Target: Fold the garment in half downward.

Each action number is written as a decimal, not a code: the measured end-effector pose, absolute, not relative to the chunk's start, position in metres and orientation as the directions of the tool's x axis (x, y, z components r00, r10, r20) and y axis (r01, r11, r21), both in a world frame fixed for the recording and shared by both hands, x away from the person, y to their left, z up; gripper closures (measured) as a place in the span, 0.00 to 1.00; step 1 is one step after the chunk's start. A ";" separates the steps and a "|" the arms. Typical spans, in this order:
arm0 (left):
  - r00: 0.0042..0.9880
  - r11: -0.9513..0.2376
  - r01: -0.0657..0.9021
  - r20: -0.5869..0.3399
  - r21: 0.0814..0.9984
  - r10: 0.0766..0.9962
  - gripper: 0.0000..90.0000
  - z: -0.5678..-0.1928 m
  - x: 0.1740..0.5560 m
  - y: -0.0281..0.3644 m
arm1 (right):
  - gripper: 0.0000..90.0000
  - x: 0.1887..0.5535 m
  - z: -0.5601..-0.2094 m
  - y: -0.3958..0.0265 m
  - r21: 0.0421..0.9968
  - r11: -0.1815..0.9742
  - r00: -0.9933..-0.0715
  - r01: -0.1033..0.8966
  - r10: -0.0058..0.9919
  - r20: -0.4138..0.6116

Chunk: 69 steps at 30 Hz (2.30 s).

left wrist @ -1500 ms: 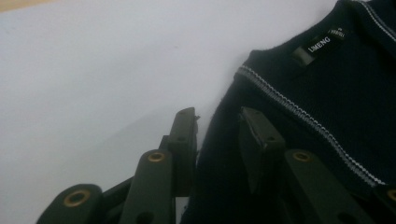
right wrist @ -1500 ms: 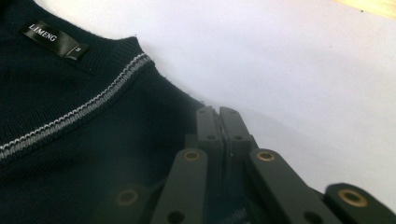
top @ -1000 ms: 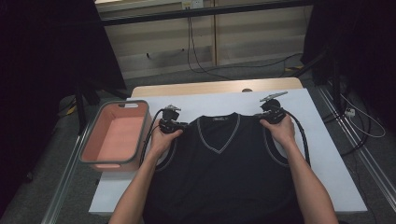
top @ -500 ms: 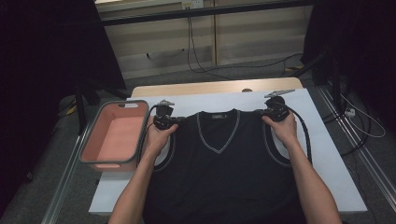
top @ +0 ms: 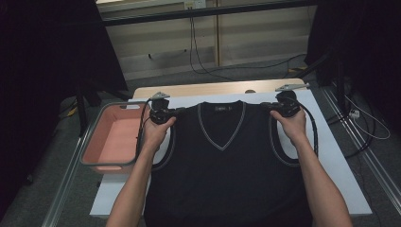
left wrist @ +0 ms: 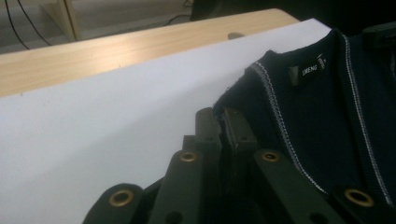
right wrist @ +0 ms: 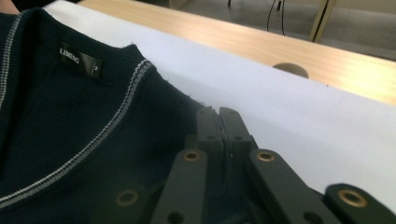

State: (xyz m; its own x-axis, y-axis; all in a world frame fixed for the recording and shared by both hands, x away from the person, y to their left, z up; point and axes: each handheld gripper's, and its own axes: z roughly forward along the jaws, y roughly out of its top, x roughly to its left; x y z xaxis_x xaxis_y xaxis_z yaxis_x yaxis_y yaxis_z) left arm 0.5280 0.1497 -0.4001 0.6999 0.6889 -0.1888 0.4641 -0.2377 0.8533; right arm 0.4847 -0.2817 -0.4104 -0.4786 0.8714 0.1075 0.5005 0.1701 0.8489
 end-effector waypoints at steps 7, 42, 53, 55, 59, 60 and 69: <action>0.709 -0.229 0.444 -0.184 0.866 0.680 0.95 -0.388 0.530 0.152 | 0.98 0.484 -0.395 -0.285 0.868 0.155 -0.485 0.472 0.868 0.109; 0.724 -0.164 0.338 -0.145 0.927 0.674 0.96 -0.325 0.540 0.160 | 0.98 0.489 -0.318 -0.287 0.927 0.146 -0.494 0.345 0.868 0.047; 0.729 -0.153 0.300 -0.123 0.942 0.674 0.96 -0.298 0.544 0.160 | 0.98 0.492 -0.295 -0.288 0.939 0.146 -0.488 0.313 0.872 0.027; 0.731 -0.141 0.291 -0.125 0.946 0.671 0.96 -0.293 0.544 0.161 | 0.98 0.493 -0.288 -0.288 0.943 0.144 -0.485 0.301 0.874 0.022; 0.723 -0.129 0.285 -0.125 0.950 0.680 0.96 -0.282 0.548 0.161 | 0.98 0.492 -0.276 -0.286 0.952 0.135 -0.474 0.276 0.881 0.012; 0.721 -0.132 0.281 -0.119 0.951 0.682 0.96 -0.278 0.548 0.162 | 0.98 0.492 -0.272 -0.285 0.952 0.141 -0.473 0.272 0.881 0.005; 0.740 -0.136 0.265 -0.111 0.955 0.663 0.96 -0.274 0.542 0.168 | 0.98 0.491 -0.264 -0.284 0.955 0.139 -0.480 0.261 0.877 0.003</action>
State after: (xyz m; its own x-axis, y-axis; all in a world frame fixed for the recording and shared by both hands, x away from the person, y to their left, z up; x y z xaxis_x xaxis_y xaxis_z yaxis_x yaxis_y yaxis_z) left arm 0.5420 0.1680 -0.2738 0.7399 0.6635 -0.1109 0.2650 -0.1359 0.9546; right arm 0.4906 -0.2843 -0.2635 -0.4804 0.8771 0.0032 0.2608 0.1394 0.9553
